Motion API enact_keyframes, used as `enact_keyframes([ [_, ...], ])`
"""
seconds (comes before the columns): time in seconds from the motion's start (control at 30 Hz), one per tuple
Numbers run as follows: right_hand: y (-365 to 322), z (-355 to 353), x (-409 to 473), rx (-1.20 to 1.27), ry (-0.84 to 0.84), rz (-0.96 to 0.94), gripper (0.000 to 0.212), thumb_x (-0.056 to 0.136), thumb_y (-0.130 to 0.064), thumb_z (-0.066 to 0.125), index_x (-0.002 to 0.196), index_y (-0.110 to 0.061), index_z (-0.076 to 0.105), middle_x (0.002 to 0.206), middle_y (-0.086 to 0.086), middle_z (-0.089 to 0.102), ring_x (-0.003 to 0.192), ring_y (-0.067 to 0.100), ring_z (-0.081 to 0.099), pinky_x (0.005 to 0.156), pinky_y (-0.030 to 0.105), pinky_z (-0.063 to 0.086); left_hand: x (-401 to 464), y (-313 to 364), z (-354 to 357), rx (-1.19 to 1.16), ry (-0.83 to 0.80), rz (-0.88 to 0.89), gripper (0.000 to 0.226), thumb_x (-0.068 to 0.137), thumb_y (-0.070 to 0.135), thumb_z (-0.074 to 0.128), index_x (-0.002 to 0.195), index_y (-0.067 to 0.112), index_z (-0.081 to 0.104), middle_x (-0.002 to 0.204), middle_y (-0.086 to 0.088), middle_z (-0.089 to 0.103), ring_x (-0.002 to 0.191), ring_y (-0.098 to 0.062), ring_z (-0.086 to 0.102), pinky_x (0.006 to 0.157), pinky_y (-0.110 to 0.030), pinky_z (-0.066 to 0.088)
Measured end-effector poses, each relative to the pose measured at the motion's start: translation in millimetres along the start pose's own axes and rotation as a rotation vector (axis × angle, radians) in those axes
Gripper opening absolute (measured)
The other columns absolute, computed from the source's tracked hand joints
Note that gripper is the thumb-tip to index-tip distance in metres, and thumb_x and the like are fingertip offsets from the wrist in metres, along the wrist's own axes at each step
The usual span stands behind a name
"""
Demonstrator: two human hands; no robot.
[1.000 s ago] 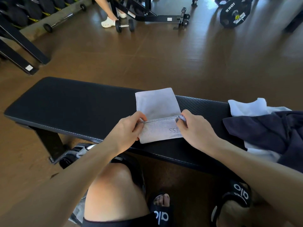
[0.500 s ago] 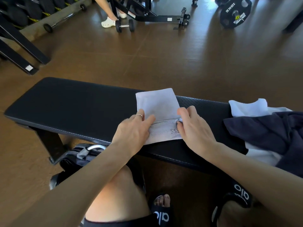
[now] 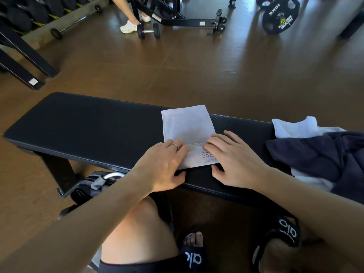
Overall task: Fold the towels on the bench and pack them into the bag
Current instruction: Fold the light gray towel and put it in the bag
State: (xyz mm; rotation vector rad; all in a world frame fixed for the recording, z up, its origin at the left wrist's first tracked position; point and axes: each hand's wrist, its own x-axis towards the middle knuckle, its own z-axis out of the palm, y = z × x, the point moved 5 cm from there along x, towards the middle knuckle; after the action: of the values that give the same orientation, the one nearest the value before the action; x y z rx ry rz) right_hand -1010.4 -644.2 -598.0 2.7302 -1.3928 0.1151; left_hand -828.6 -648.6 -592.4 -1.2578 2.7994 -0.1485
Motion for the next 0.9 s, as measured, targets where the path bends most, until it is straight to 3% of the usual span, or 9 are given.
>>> enact_keyframes([
  [0.13,6,3,3,0.027,0.029,0.025,0.039,0.083,-0.028,0.049,0.116,-0.016,0.066,0.116,0.0,0.065,0.109,0.021,0.06,0.108,0.041,0.038,3,-1,-3,0.06,0.004,-0.042,0.042,0.074,0.034,0.056,0.111,0.015,0.055,0.101,-0.002,0.058,0.086,-0.024,0.058,0.067,-0.032,0.045],
  [0.23,10,1,4,0.079,0.108,0.065,0.033,0.087,-0.027,0.043,0.106,-0.015,0.067,0.103,-0.001,0.07,0.095,0.019,0.064,0.1,0.038,0.043,3,-1,-12,0.006,0.067,-0.072,0.034,0.077,0.032,0.035,0.096,0.012,0.056,0.084,-0.002,0.056,0.068,-0.026,0.058,0.054,-0.032,0.038],
  [0.3,12,-7,5,0.144,0.166,0.097,0.029,0.087,-0.026,0.04,0.097,-0.015,0.065,0.085,-0.003,0.066,0.076,0.019,0.06,0.086,0.035,0.046,2,-5,-19,-0.07,0.085,-0.11,0.039,0.08,0.033,0.023,0.093,0.012,0.053,0.08,0.0,0.05,0.06,-0.028,0.055,0.05,-0.032,0.035],
  [0.4,14,-23,2,0.282,0.237,0.141,0.015,0.086,-0.024,0.04,0.085,-0.017,0.053,0.063,-0.009,0.048,0.056,0.015,0.045,0.062,0.027,0.033,-5,-12,-29,-0.256,0.102,-0.201,0.022,0.09,0.026,0.032,0.094,0.014,0.05,0.083,0.006,0.042,0.06,-0.027,0.049,0.054,-0.035,0.036],
  [0.47,19,-29,1,0.38,0.223,0.212,0.013,0.086,-0.025,0.042,0.087,-0.018,0.052,0.057,-0.009,0.042,0.051,0.014,0.043,0.054,0.024,0.024,-9,-19,-29,-0.482,0.034,-0.27,0.007,0.095,0.02,0.041,0.093,0.019,0.048,0.083,0.005,0.047,0.068,-0.021,0.05,0.061,-0.038,0.043],
  [0.63,28,-17,2,0.581,0.11,0.323,0.01,0.094,-0.019,0.05,0.085,-0.024,0.048,0.057,-0.007,0.044,0.053,0.013,0.044,0.053,0.027,0.028,-15,-26,-21,-0.789,0.023,-0.379,0.016,0.098,0.013,0.045,0.093,0.024,0.054,0.074,-0.001,0.053,0.058,-0.01,0.042,0.053,-0.022,0.035],
  [0.77,30,-11,3,0.691,0.086,0.399,0.009,0.094,-0.024,0.049,0.087,-0.02,0.053,0.062,-0.004,0.053,0.056,0.014,0.047,0.055,0.035,0.036,-18,-30,-11,-0.851,0.024,-0.444,0.016,0.099,0.015,0.047,0.097,0.03,0.054,0.073,-0.001,0.055,0.057,-0.009,0.043,0.056,-0.029,0.039],
  [0.9,36,-4,8,0.811,0.068,0.496,0.012,0.099,-0.035,0.049,0.093,-0.025,0.053,0.067,-0.003,0.058,0.057,0.011,0.05,0.057,0.036,0.042,-19,-34,-3,-0.926,0.039,-0.535,0.009,0.1,0.022,0.048,0.1,0.026,0.056,0.088,-0.013,0.062,0.067,-0.014,0.048,0.062,-0.033,0.041],
])
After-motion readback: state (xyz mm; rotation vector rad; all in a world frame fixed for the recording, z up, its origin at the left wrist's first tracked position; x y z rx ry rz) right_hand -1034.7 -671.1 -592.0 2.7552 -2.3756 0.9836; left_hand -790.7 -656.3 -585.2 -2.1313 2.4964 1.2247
